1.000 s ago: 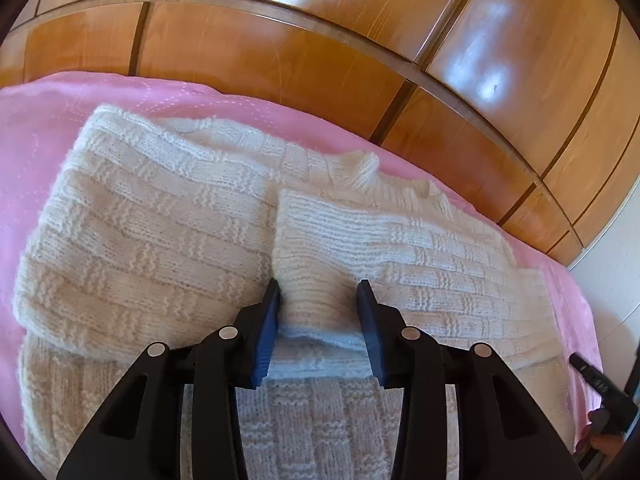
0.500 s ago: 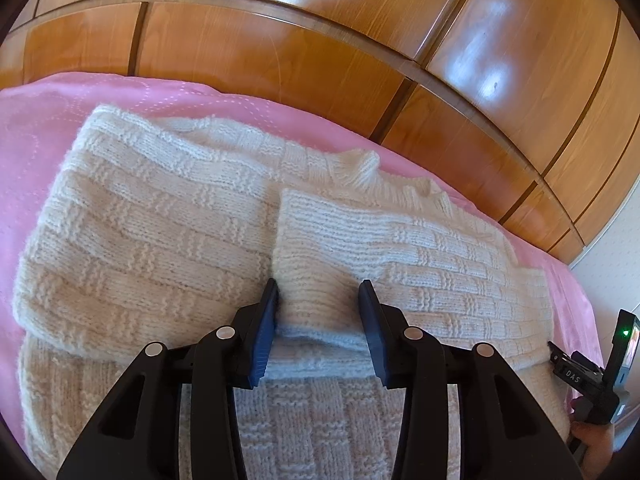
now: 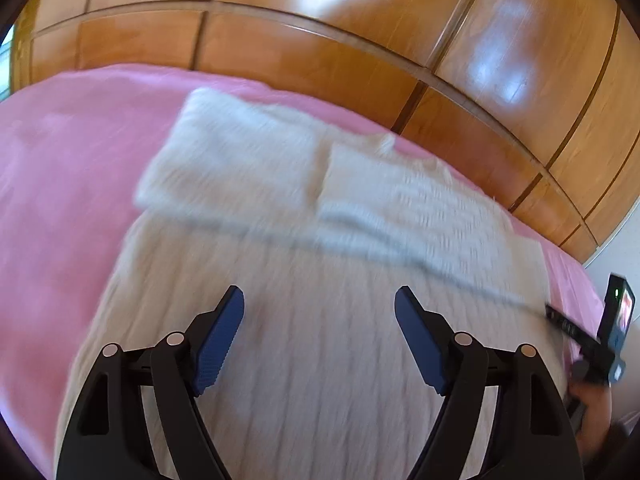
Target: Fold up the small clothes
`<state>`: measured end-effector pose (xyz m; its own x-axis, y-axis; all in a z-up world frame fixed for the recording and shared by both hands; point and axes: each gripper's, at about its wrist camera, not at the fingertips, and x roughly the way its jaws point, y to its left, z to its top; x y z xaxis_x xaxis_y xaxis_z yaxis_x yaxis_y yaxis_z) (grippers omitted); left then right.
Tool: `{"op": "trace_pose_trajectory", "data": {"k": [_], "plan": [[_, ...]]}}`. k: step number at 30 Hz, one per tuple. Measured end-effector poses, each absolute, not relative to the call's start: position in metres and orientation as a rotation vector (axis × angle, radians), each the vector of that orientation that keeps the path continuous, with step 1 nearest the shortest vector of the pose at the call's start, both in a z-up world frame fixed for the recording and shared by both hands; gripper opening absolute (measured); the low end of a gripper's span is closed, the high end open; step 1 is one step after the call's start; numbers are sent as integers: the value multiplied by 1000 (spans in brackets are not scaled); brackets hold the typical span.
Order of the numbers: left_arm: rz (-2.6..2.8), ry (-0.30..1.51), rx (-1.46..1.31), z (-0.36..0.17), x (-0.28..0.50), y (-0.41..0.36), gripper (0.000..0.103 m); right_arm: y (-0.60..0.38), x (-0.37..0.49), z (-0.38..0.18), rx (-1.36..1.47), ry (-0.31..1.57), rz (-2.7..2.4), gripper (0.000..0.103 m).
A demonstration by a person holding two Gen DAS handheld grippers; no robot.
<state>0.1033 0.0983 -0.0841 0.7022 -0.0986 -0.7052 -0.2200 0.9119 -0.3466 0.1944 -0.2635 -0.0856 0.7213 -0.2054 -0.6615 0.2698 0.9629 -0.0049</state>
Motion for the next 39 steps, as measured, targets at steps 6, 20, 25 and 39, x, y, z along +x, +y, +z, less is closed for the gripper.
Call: {"op": "trace_pose_trajectory", "data": {"k": [6, 20, 25, 39], "plan": [[70, 785, -374, -79, 48, 110, 82, -278, 159, -74, 210, 657, -137, 101], [61, 797, -350, -86, -25, 159, 57, -290, 33, -99, 479, 670, 386, 59], [-11, 813, -420, -88, -34, 171, 40, -285, 8, -114, 542, 713, 494, 58], [-322, 887, -611, -97, -52, 157, 38, -265, -11, -147, 781, 820, 762, 31]]}}
